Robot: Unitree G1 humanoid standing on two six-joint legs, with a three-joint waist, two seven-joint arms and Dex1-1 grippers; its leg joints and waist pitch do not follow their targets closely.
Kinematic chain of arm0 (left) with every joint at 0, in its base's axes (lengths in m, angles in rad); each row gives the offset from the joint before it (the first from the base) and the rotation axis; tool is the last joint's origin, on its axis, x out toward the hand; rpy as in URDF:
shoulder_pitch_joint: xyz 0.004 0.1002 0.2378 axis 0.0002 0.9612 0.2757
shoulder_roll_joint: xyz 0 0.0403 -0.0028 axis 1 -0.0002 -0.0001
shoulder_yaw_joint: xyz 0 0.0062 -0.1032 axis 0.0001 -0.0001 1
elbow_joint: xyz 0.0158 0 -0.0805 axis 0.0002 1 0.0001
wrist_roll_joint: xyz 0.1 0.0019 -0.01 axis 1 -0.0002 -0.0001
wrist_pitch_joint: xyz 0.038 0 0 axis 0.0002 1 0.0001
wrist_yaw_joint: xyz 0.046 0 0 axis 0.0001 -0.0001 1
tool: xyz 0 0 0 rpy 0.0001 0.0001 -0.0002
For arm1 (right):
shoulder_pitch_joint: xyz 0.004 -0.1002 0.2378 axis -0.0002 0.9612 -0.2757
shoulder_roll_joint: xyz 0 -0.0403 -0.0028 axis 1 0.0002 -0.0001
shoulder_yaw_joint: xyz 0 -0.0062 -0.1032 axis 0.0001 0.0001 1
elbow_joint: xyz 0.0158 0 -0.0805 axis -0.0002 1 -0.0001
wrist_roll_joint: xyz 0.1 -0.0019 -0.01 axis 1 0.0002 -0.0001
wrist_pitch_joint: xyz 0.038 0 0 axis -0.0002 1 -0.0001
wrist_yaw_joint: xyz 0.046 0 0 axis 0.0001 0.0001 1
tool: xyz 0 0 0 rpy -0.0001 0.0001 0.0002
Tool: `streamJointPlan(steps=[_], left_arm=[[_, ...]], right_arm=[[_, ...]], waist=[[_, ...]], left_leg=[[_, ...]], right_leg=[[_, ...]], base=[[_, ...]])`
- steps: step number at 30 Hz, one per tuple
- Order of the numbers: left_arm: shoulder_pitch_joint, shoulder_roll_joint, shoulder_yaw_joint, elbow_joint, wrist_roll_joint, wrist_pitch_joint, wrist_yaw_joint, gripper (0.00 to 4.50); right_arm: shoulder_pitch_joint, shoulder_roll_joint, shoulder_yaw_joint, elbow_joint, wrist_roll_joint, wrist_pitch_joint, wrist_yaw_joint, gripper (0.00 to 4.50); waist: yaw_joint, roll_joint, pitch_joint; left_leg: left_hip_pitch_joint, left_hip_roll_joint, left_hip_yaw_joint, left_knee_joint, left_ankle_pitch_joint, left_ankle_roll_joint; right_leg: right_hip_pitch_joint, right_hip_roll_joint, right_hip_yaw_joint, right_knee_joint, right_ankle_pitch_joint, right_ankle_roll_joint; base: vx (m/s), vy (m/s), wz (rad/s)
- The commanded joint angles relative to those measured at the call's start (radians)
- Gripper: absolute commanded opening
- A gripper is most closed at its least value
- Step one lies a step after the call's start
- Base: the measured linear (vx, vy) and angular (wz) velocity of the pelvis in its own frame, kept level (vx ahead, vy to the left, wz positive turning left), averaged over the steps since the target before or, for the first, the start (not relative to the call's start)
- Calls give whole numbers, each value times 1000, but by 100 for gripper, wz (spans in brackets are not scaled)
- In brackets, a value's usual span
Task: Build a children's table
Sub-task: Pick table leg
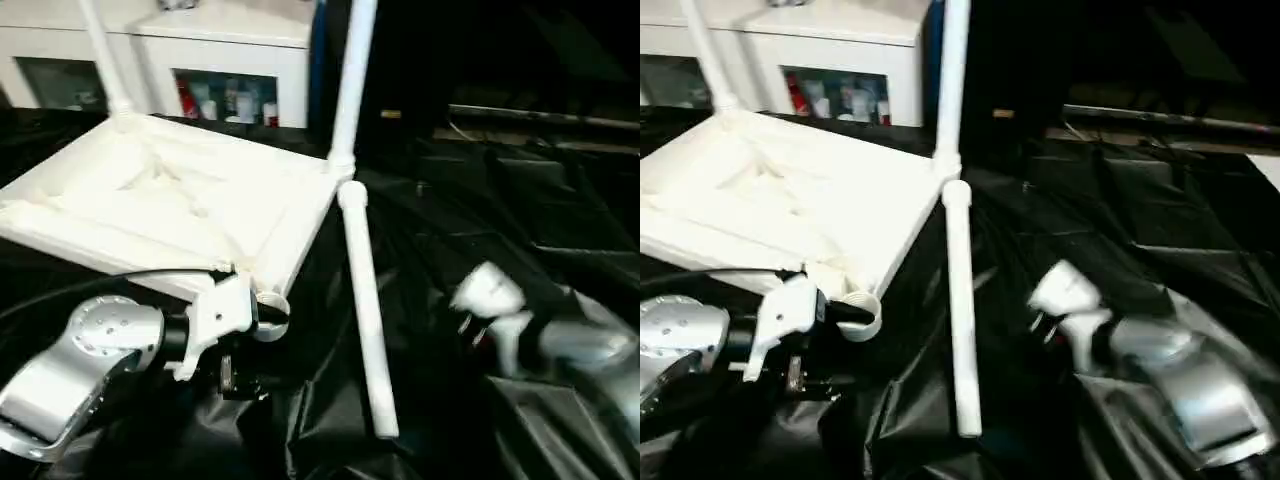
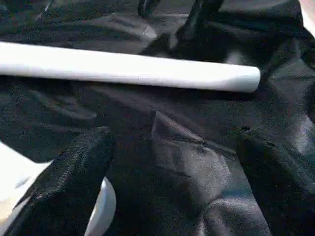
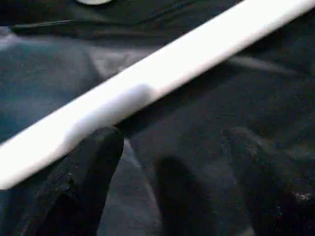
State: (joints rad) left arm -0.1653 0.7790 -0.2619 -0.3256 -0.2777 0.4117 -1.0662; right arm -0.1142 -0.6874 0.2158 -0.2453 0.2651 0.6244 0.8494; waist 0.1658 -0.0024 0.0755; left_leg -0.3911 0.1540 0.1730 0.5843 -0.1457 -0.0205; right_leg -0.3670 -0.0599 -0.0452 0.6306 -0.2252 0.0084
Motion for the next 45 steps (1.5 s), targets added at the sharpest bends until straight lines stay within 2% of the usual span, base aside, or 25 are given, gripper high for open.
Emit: streamJointPlan(steps=[1,5,6,7,8,11,14,15,16,17,19,22,25,27,29,33,34,36,40,42,43,44,45], left_arm=[[16,4,-14,7,12,-20,-5,444],[44,-8,-25,14,13,-36,-4,444],[46,-11,-30,16,18,-34,-4,444],[46,-14,-35,15,21,-21,2,444],[45,-17,-40,14,26,-6,10,444],[43,-22,-50,18,36,2,17,444],[46,-25,-46,14,28,2,16,444],[46,-25,-44,11,24,1,15,444],[46,-26,-43,8,21,1,17,444],[45,-27,-43,8,22,2,17,444],[45,-30,-42,5,22,5,15,444],[43,-35,-45,1,20,11,15,444],[40,-40,-48,1,19,15,15,444],[38,-43,-50,2,20,16,15,444],[35,-46,-54,4,23,23,16,444],[30,-47,-59,8,33,35,20,444],[22,-51,-63,16,46,58,36,444],[16,-55,-66,23,55,70,46,444],[0,-64,-69,32,64,94,61,444],[-4,-65,-68,32,63,100,63,444],[-13,-73,-59,27,51,134,76,444],[-15,-75,-57,26,49,141,78,444],[-21,-78,-53,24,44,170,89,444]], right_arm=[[-4,6,35,-28,0,5,3,362],[2,37,91,-29,-28,-9,13,362],[-1,42,105,-26,-39,-10,9,362],[-3,49,116,-25,-45,-9,5,362],[-7,55,127,-24,-50,-7,0,362],[-14,59,133,-24,-54,-9,-6,362],[-15,55,107,-32,-32,-5,-6,362],[-17,63,66,-35,2,3,-8,362],[-22,82,1,-38,55,22,-13,362],[-22,88,-14,-38,64,26,-14,362],[-26,80,-42,-33,71,32,-13,362],[-15,23,-42,-6,23,2,-2,362],[-3,-16,-23,8,-13,-22,7,362],[5,-25,1,6,-29,-28,14,362],[11,-9,45,-4,-43,-26,19,362],[2,22,86,6,-52,-30,9,362],[-14,64,125,27,-58,-40,6,362],[-24,90,145,41,-61,-44,7,362],[-74,161,207,115,-98,-71,4,362],[-86,173,215,133,-104,-77,2,362],[-128,230,204,188,-100,-87,-31,362],[-137,244,198,199,-96,-89,-40,362],[-162,282,177,232,-91,-93,-73,362]], waist=[[-2,1,-52],[-6,0,-50],[-6,-4,-50],[-6,1,-49],[-7,0,-48],[-6,-1,-45],[-7,-1,-46],[-7,-1,-46],[-7,-3,-48],[-7,-3,-49],[-6,-1,-49],[-7,1,-50],[-4,-2,-49],[-5,-3,-50],[-7,-3,-53],[-11,-5,-54],[-13,-4,-54],[-17,-3,-53],[-26,-3,-51],[-24,-3,-52],[-26,-4,-51],[-27,-2,-49],[-28,-4,-49]], left_leg=[[35,80,-44,-87,-432,-60],[37,81,-45,-89,-451,-66],[38,80,-43,-88,-452,-66],[41,80,-43,-88,-461,-70],[43,80,-44,-89,-472,-73],[51,80,-46,-88,-520,-86],[49,80,-48,-91,-530,-89],[50,80,-48,-91,-534,-89],[52,79,-48,-89,-535,-85],[48,79,-49,-88,-531,-84],[50,80,-48,-89,-531,-88],[51,80,-48,-90,-539,-97],[53,78,-45,-86,-540,-92],[50,78,-47,-85,-528,-85],[47,78,-48,-86,-521,-83],[43,78,-47,-88,-502,-78],[42,77,-47,-88,-503,-78],[46,76,-47,-85,-519,-82],[46,75,-49,-88,-543,-94],[42,76,-50,-90,-533,-96],[46,74,-47,-88,-540,-97],[50,72,-48,-85,-559,-101],[47,72,-49,-85,-556,-102]], right_leg=[[2,-106,55,-96,-388,-157],[-2,-106,58,-99,-412,-150],[-3,-104,58,-99,-411,-150],[-7,-104,59,-99,-417,-150],[-7,-105,59,-101,-431,-148],[-13,-108,61,-109,-489,-137],[-12,-105,61,-107,-475,-133],[-12,-105,60,-107,-474,-133],[-11,-107,61,-107,-471,-135],[-10,-108,60,-107,-472,-136],[-12,-106,59,-108,-472,-133],[-10,-103,57,-106,-459,-134],[-11,-106,60,-112,-480,-131],[-8,-108,59,-111,-483,-133],[-7,-106,57,-108,-471,-135],[-5,-103,57,-103,-432,-147],[-5,-102,56,-102,-427,-149],[-13,-103,57,-105,-437,-155],[-15,-99,55,-103,-438,-154],[-9,-100,55,-100,-422,-153],[-17,-99,56,-99,-416,-159],[-21,-103,56,-104,-447,-163],[-17,-104,56,-104,-455,-158]], base=[[0,0,0],[0,0,0],[0,0,0],[0,0,0],[0,0,0],[0,0,0],[0,0,0],[0,0,0],[0,0,0],[0,0,0],[0,0,0],[0,0,0],[0,0,0],[0,0,0],[0,0,0],[0,0,0],[0,0,0],[0,0,0],[0,0,0],[0,0,0],[0,0,0],[0,0,0],[0,0,0]])
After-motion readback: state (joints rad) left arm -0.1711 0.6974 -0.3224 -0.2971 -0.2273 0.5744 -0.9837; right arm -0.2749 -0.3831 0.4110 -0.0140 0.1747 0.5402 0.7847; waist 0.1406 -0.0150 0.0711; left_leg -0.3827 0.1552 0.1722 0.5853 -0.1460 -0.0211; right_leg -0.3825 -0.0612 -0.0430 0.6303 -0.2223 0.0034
